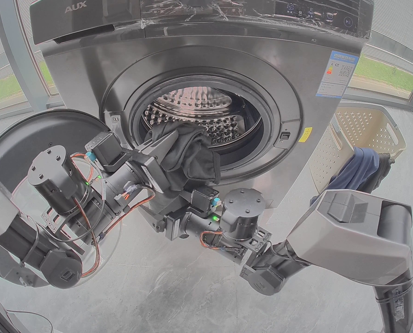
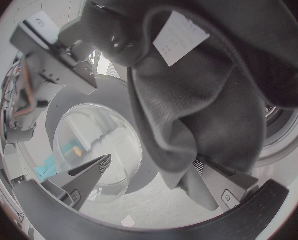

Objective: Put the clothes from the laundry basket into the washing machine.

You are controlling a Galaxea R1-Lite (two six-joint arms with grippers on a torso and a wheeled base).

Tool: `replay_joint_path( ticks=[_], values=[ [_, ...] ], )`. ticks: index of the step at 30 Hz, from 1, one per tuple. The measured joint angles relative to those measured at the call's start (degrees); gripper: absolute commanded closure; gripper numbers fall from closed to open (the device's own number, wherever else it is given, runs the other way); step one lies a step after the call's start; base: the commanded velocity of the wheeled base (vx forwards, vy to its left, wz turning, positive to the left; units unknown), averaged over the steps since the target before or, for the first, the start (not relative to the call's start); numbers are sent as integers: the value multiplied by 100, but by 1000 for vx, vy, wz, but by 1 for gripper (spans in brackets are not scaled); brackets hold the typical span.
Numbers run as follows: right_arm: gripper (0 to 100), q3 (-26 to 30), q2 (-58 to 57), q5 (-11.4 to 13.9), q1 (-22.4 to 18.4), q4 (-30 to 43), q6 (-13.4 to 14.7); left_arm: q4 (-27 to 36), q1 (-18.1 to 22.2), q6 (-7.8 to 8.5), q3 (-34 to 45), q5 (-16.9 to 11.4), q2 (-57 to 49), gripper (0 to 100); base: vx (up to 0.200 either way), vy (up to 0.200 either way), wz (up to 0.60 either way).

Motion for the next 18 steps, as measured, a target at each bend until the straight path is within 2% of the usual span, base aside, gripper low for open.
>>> replay_joint_path(
  ticks=[5,6,12,18],
  values=[
    [0,-701,306,-41,-96,185,27,0,2,0,-4,0,-5,100,0,0,0],
    [100,-824,367,-55,-110,200,33,0,2,0,-4,2,-7,100,0,0,0],
    [100,-1243,623,-208,-137,150,46,0,5,0,-1,5,-7,100,0,0,0],
    [100,-1254,670,-301,-115,30,38,0,27,0,0,7,11,100,0,0,0]
  ],
)
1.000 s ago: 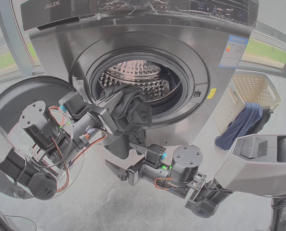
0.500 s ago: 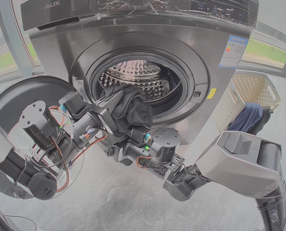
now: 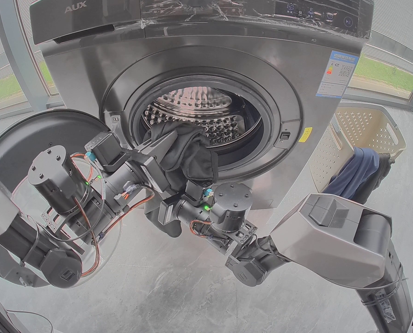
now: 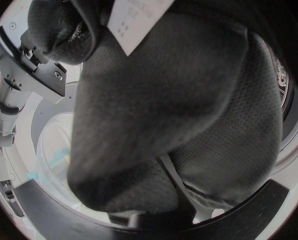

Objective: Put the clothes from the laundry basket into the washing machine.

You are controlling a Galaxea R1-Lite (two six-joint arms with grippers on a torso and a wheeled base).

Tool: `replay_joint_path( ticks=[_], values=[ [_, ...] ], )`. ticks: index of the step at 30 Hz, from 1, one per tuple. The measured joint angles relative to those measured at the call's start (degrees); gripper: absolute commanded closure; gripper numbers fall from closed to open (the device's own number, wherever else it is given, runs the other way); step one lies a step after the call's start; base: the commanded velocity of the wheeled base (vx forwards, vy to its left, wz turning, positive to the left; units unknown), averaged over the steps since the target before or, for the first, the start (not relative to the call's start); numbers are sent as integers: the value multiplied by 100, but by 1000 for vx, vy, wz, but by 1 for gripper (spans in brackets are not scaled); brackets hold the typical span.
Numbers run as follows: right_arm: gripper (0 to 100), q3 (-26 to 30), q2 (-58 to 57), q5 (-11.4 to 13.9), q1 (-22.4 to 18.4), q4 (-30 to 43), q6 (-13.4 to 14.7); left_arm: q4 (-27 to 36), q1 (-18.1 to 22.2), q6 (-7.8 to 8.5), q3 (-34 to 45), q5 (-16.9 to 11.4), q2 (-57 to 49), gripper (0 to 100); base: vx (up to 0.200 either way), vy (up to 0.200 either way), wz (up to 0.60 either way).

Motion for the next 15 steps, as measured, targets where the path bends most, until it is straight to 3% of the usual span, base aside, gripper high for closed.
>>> replay_joint_path(
  ticks=[4,5,15],
  values=[
    [100,228,-67,-41,20,-96,-5,2,30,0,0,6,15,100,0,0,0],
    [100,336,-113,-44,27,-129,-7,2,41,0,-1,13,20,0,0,0,0],
    [100,2120,-1241,-55,195,-375,-20,57,243,-51,-98,112,98,0,0,0,0]
  ],
)
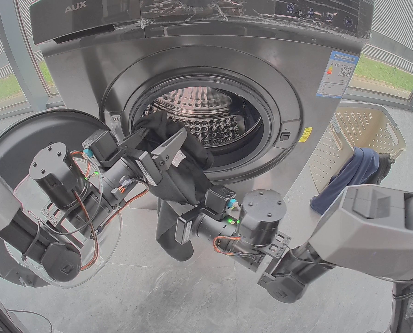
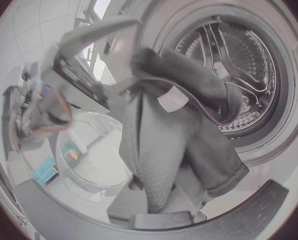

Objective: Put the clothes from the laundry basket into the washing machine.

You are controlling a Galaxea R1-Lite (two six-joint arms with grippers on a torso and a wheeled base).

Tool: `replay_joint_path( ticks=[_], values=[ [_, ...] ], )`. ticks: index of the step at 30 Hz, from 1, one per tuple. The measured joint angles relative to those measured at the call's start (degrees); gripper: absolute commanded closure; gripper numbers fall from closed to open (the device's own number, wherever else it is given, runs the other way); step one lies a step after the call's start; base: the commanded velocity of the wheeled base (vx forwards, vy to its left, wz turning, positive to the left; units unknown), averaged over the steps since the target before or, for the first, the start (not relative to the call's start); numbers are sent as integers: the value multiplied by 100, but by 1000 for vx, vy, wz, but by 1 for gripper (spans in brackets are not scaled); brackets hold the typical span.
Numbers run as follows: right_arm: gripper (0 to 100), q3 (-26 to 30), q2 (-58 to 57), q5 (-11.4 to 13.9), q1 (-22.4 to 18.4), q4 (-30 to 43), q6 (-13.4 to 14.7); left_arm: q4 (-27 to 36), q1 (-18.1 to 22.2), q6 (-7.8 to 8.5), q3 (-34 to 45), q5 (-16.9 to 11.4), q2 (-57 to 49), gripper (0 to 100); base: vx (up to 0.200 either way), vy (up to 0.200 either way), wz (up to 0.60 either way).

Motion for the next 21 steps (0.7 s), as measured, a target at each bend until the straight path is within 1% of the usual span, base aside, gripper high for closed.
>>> replay_joint_path(
  ticks=[5,9,14,18,21],
  values=[
    [100,700,-757,-6,107,-63,1,-2,72,-69,-72,88,77,0,0,0,0],
    [100,1006,-1168,-9,111,-82,15,-16,102,-89,-94,116,145,0,0,0,0],
    [100,1091,-1384,-57,37,-50,17,-18,102,-89,-96,116,184,0,0,0,0],
    [100,995,-1443,-293,-121,2,23,-20,108,-89,-77,112,190,0,0,0,0],
    [100,925,-1463,-347,-226,18,26,-2,111,-85,-2,88,184,0,0,0,0]
  ],
)
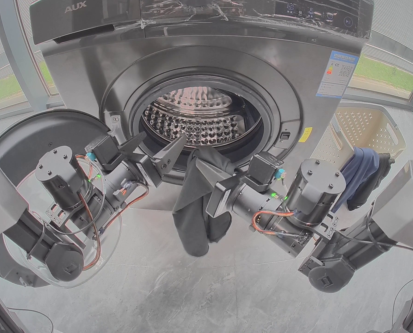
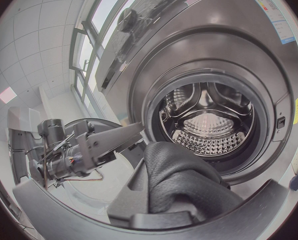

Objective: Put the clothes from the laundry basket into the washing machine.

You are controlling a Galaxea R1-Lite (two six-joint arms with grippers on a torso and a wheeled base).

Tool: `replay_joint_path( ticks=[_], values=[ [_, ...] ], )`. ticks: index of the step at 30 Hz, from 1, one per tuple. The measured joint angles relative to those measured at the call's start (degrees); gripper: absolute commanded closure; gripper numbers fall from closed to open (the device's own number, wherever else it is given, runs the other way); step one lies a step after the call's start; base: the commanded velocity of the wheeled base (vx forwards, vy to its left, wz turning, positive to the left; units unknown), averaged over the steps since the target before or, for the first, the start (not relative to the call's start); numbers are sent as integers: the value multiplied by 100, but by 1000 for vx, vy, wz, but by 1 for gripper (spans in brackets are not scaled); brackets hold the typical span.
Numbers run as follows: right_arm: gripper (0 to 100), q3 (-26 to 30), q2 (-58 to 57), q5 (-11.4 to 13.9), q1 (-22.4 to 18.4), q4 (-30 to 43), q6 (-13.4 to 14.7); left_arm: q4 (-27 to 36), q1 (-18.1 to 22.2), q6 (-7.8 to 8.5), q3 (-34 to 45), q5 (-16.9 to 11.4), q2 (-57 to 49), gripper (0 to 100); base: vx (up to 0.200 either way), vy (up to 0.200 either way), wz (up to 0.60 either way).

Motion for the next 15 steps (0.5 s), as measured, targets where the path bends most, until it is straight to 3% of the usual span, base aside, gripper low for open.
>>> replay_joint_path(
  ticks=[7,15],
  values=[
    [100,-135,-22,-352,-85,138,13,44,-102,99,601,-246,2,0,0,0,0],
    [100,-352,-37,-506,-83,291,18,30,-226,438,1178,-561,74,0,0,0,0]
  ],
)
